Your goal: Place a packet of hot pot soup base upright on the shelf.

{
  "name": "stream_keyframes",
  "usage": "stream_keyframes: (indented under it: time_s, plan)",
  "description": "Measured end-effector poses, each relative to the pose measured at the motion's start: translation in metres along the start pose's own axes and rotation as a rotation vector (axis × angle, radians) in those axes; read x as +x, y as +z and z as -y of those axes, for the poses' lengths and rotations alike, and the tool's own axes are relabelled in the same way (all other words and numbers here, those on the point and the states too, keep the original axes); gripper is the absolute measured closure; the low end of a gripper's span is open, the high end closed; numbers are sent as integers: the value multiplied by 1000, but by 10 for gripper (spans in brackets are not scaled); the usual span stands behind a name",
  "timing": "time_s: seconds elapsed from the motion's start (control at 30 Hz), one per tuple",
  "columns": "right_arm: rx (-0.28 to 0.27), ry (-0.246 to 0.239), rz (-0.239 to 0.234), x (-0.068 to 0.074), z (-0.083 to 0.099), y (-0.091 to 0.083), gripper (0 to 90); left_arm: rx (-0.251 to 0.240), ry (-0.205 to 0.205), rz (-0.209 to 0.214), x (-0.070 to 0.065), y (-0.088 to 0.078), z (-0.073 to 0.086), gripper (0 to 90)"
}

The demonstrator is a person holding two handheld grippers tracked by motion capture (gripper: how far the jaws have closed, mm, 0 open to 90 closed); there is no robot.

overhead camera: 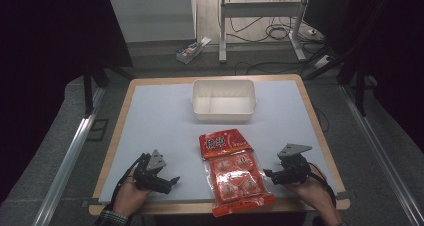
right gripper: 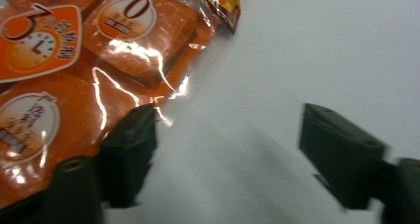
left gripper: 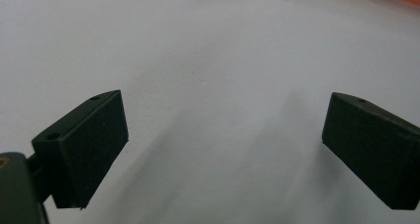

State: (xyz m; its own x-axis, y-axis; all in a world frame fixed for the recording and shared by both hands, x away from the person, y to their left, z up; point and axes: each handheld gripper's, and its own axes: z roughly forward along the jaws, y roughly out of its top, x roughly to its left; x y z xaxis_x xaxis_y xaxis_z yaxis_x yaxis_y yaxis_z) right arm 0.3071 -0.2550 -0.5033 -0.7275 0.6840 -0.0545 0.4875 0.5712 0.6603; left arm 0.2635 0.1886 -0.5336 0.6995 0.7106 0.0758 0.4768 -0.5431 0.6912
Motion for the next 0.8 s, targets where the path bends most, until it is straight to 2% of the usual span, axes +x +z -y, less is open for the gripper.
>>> stream_keyframes:
  time_s: [0.03,0.07,0.1,0.27,0.3,0.37,0.47,0.53,0.67,0.77,0.8]
  plan:
    - [2,-3,-8,1,-1,-1,335,0,0,0,0,0,0,37]
    - [9,-4,-17,2,-1,-3,444,0,1,-1,0,0,0,37]
    - [9,-4,-17,2,-1,-3,444,1,2,0,0,0,0,37]
    - [40,-19,-68,5,-1,-5,710,-1,6,-2,-1,0,0,37]
    - [51,-54,-88,8,-2,-6,794,1,8,-2,-1,0,0,38]
    - [53,-91,-86,12,-3,-7,847,2,11,-3,-1,0,0,38]
    - [62,-116,-109,16,-4,-8,889,7,18,-7,-1,1,0,40]
    - [65,-115,-121,16,-4,-7,890,7,19,-7,-2,1,0,40]
    - [78,-88,-185,16,-4,-7,892,8,20,-7,-2,1,0,41]
    - [98,-92,-210,18,-3,-4,892,8,21,-8,-2,1,0,41]
    - [114,-99,-234,19,-2,-3,891,9,23,-9,-2,1,0,41]
